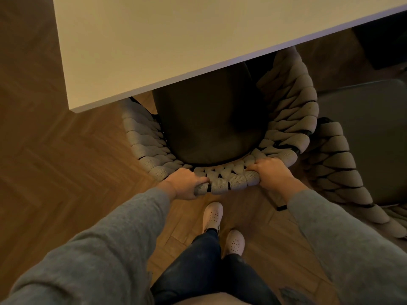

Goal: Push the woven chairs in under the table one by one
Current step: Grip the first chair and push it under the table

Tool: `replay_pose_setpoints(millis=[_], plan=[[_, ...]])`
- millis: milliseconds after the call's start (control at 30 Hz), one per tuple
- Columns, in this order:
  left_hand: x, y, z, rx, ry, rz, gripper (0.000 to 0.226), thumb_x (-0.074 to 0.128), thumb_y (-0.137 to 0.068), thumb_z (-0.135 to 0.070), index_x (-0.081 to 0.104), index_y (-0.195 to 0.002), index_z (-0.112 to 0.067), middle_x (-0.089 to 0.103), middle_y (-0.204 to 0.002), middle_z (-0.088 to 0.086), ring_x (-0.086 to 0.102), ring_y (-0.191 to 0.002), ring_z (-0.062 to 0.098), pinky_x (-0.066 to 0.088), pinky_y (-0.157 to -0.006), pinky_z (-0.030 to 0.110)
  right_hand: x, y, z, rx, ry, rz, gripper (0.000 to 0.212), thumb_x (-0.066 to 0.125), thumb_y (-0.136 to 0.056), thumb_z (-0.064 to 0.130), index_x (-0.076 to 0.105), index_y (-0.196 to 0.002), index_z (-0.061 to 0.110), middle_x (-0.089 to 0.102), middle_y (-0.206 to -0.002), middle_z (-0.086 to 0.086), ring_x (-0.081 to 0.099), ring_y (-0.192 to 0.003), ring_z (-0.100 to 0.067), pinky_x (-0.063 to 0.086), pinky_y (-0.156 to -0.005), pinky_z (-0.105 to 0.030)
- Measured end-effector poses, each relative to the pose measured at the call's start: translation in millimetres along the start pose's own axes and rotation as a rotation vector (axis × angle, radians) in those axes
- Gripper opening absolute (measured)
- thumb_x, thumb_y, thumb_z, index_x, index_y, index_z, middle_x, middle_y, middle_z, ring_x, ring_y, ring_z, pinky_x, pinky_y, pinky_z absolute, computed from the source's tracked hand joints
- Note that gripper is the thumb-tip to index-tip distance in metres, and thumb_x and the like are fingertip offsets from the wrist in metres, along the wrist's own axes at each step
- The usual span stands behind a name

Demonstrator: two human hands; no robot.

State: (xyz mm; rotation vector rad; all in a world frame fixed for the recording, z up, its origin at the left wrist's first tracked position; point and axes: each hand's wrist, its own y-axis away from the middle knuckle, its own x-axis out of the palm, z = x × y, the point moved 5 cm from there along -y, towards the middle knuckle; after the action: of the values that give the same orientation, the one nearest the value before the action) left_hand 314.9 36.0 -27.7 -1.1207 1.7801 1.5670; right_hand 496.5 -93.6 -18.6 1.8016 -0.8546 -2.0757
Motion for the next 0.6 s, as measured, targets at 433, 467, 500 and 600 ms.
replay_pose_setpoints(millis=[433, 467, 500, 600], plan=[[12.8, 3.8, -3.1, -0.151, 0.085, 0.037, 0.056, 0.061, -0.085, -0.043, 0.041, -0.135, -0.030, 0.063, -0.114, -0.002, 0.059, -0.105, 0.019, 0.043, -0.086, 0.033, 12.0, 7.9, -5.1, 0.004, -0.162, -0.080, 0.079, 0.063, -0.090, 0.020, 0.017, -0.154, 0.028, 0.031, -0.151, -0.007, 0.026, -0.141, -0.028, 0.028, -0.115, -0.041], [11.9, 4.2, -4.9, -0.178, 0.080, 0.053, 0.061, 0.062, -0.083, -0.046, 0.039, -0.137, -0.030, 0.061, -0.118, -0.002, 0.056, -0.110, 0.019, 0.040, -0.093, 0.035, 12.0, 17.8, -8.5, -0.008, -0.199, -0.116, 0.084, 0.065, -0.089, 0.023, 0.012, -0.155, 0.028, 0.025, -0.156, -0.007, 0.019, -0.146, -0.028, 0.022, -0.119, -0.041], [9.5, 4.9, -6.1, -0.207, 0.071, 0.065, 0.068, 0.063, -0.082, -0.050, 0.036, -0.140, -0.030, 0.058, -0.124, -0.001, 0.053, -0.116, 0.020, 0.037, -0.100, 0.037, 12.4, 29.1, -11.2, -0.031, -0.211, -0.156, 0.086, 0.065, -0.090, 0.027, 0.009, -0.155, 0.028, 0.020, -0.159, -0.007, 0.013, -0.148, -0.027, 0.018, -0.120, -0.042], [-3.2, 0.8, -24.3, -0.245, 0.058, 0.039, 0.085, 0.059, -0.080, -0.064, 0.027, -0.149, -0.025, 0.043, -0.143, 0.002, 0.038, -0.133, 0.022, 0.024, -0.113, 0.043, 26.0, 69.7, -33.7, -0.059, -0.185, -0.286, 0.089, 0.065, -0.089, 0.037, 0.006, -0.155, 0.027, 0.014, -0.162, -0.007, 0.007, -0.150, -0.026, 0.006, -0.121, -0.040]])
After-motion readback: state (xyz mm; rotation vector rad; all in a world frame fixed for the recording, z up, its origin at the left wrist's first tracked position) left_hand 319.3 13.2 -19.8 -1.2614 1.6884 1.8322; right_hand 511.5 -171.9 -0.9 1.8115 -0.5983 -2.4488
